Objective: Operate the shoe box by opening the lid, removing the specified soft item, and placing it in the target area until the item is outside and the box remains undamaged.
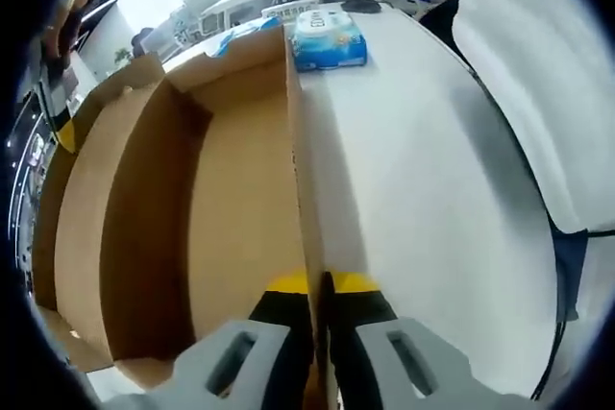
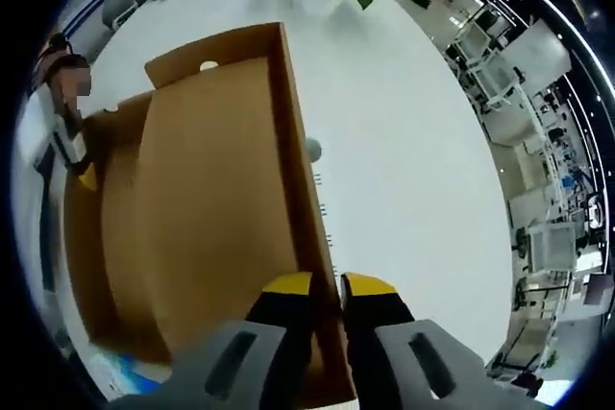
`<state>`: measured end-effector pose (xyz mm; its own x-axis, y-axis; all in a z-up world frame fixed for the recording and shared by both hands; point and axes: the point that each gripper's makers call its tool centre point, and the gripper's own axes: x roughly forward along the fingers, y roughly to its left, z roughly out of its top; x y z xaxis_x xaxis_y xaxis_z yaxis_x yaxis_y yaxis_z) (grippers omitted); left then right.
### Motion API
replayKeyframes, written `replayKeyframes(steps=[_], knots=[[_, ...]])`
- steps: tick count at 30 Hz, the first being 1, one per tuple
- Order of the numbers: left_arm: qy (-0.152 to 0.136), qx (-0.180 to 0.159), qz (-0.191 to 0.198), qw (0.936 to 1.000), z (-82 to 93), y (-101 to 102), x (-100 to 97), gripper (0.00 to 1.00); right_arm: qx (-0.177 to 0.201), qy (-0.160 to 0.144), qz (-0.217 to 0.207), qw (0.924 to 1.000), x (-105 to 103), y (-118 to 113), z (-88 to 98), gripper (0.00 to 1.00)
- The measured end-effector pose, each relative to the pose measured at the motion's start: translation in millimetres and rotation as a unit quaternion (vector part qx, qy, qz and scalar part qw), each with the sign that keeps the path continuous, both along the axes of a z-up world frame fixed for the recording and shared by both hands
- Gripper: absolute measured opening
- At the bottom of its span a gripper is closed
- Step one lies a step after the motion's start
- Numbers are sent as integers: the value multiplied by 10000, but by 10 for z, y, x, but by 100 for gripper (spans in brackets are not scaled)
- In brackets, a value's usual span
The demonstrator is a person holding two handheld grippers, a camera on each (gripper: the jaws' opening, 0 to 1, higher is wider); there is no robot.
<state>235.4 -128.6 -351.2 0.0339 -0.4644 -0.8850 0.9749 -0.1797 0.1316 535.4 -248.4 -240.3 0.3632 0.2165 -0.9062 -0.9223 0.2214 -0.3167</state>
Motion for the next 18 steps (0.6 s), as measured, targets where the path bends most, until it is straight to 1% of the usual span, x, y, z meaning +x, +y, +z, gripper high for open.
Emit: replayKeyframes(steps=[3,6,8,9,10,13,14,18], knots=[[-25,7,-1,10000,0,-1,-5,2,-8,-160,-32,9999,-37,-1,104,8],[-47,3,-8,10000,-2,3,-2,2,-90,-236,-106,9996,-91,16,225,7],[-51,-36,56,10000,-1,2,4,2,-130,-297,-99,9994,-123,33,295,6],[-4,-87,123,9999,-3,2,10,2,-167,-365,-68,9992,-147,37,333,6],[33,-120,179,9998,-4,2,11,2,-202,-399,-29,9990,-158,33,350,5],[29,-121,153,9998,-13,7,12,2,-206,-531,5,9984,-206,45,429,5],[30,-116,149,9998,-18,8,12,2,-291,-643,143,9974,-237,53,468,4],[22,-110,140,9998,-21,6,12,2,-341,-778,159,9963,-277,55,512,4]])
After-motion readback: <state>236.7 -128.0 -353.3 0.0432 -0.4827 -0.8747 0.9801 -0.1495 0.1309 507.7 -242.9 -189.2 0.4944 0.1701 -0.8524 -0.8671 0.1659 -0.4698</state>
